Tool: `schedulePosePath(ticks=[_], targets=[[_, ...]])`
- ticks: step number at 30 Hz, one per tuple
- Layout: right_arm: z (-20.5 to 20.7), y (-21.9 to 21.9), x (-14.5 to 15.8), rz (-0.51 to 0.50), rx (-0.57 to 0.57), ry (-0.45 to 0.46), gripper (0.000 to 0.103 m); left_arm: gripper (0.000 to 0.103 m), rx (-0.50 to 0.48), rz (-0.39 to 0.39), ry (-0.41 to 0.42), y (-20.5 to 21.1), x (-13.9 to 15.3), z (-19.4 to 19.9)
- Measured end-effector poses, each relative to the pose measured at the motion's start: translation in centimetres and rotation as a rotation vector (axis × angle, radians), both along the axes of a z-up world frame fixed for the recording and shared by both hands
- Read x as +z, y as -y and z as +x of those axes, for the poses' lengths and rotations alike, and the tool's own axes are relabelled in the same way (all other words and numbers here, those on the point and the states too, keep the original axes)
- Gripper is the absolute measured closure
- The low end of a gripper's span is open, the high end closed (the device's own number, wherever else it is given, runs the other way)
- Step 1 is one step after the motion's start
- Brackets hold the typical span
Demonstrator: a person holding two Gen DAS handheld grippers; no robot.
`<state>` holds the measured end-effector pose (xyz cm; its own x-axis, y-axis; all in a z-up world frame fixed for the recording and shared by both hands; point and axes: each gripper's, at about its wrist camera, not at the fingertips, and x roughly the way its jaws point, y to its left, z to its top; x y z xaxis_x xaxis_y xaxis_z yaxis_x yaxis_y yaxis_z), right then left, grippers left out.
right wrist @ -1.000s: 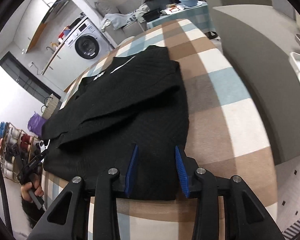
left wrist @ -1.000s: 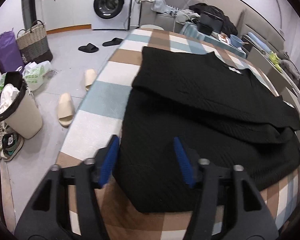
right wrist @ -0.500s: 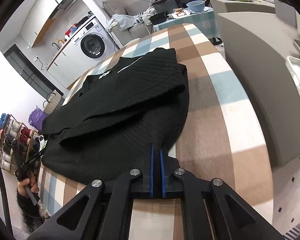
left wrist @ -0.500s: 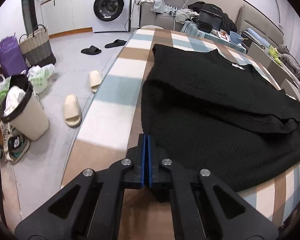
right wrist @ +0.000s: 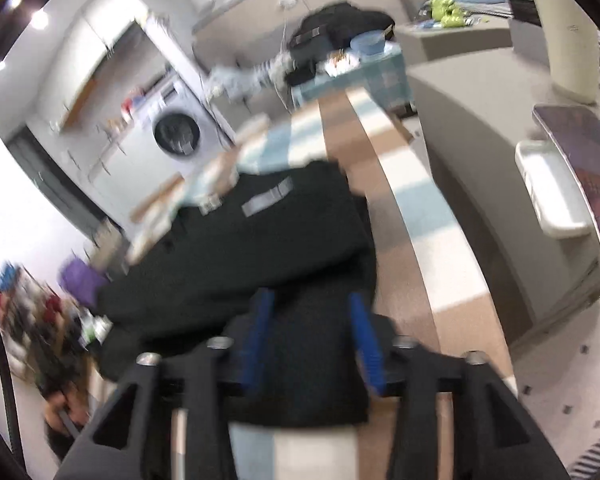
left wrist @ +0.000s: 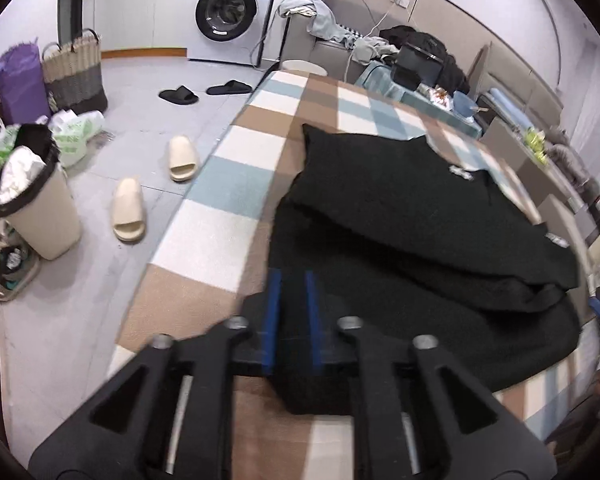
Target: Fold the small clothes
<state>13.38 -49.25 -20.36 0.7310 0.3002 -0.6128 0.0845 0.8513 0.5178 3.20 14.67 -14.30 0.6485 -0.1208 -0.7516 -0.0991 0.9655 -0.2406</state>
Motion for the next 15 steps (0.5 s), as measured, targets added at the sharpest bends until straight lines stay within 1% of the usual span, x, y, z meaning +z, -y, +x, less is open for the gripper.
schedulePosePath(ticks=[1, 2, 3, 5, 7, 9, 12, 14, 15], targets=[[0.4, -0.2, 0.0, 0.021, 0.014, -0.001, 0.057, 0.064, -0.001, -0.024, 0.004, 0.0, 0.2, 0.1], [0.6, -0.5, -0.1, 0.034, 0.026, -0.007, 0.057, 0.05, -0.004, -0.053, 0.012, 0.1, 0.5, 0.3], [1.0, -0.8, -0.3, 0.05, 0.035, -0.017, 0.057, 0.046, -0.016, -0.09, 0.033, 0.1, 0.8, 0.4], [1.8, -1.4, -1.2, 0.098, 0.041, -0.043, 0.057, 0.043, -0.032, -0.133, 0.061, 0.5, 1.5, 1.0], [2.7, -2.1, -2.4, 0.167, 0.065, -0.076, 0.057, 0.042, -0.043, -0.178, 0.057, 0.6, 1.4, 1.8], [3.2, -2.6, -3.3, 0.213, 0.084, -0.1, 0.057, 0.042, -0.054, -0.215, 0.034, 0.7, 0.9, 2.8], [3.9, -2.8, -4.3, 0.254, 0.077, -0.126, 0.057, 0.042, -0.071, -0.267, -0.022, 1.2, -0.6, 4.2], [4.6, -2.4, -4.8, 0.288, 0.051, -0.122, 0.057, 0.041, -0.094, -0.279, -0.045, 2.0, -1.4, 4.8], [4.9, -2.2, -4.9, 0.3, 0.038, -0.122, 0.057, 0.039, -0.104, -0.278, -0.057, 2.4, -1.6, 5.0]])
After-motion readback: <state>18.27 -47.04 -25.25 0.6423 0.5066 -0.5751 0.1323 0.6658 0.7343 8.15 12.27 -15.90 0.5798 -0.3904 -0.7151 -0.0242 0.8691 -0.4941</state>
